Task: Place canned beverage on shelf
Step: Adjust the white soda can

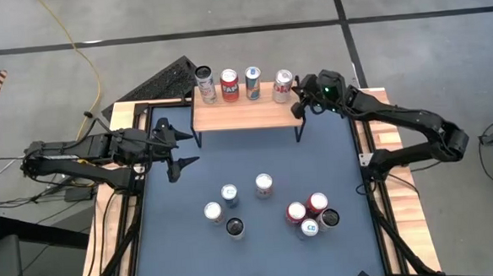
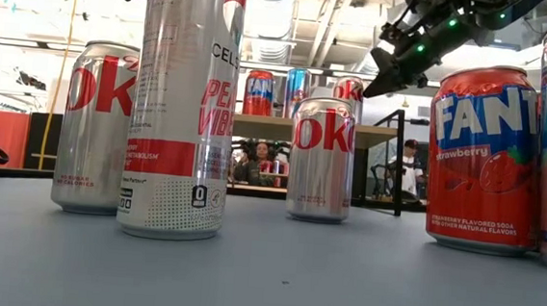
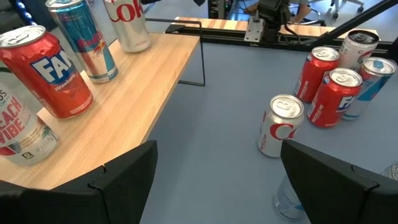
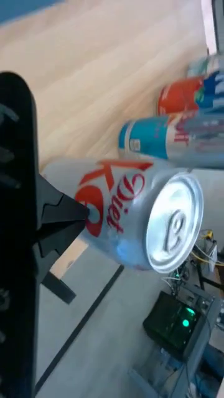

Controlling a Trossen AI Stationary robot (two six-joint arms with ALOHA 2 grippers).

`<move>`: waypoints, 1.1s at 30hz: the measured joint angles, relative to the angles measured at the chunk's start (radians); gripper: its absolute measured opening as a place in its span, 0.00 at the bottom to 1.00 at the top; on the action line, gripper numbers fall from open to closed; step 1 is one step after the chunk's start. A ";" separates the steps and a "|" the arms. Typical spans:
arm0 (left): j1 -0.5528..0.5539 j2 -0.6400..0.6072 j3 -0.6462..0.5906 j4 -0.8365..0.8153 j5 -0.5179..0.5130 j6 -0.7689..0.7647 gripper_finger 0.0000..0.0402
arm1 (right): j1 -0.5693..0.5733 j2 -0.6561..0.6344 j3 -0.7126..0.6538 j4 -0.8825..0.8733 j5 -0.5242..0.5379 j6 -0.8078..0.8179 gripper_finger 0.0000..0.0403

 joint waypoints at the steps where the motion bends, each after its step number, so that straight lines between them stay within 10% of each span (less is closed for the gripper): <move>1: 0.000 0.000 0.000 0.000 0.000 0.000 0.83 | -0.008 0.001 -0.001 0.000 0.000 -0.005 0.00; 33: 0.000 0.000 0.000 -0.002 -0.001 -0.013 0.83 | 0.089 0.005 0.000 -0.009 0.030 -0.017 0.00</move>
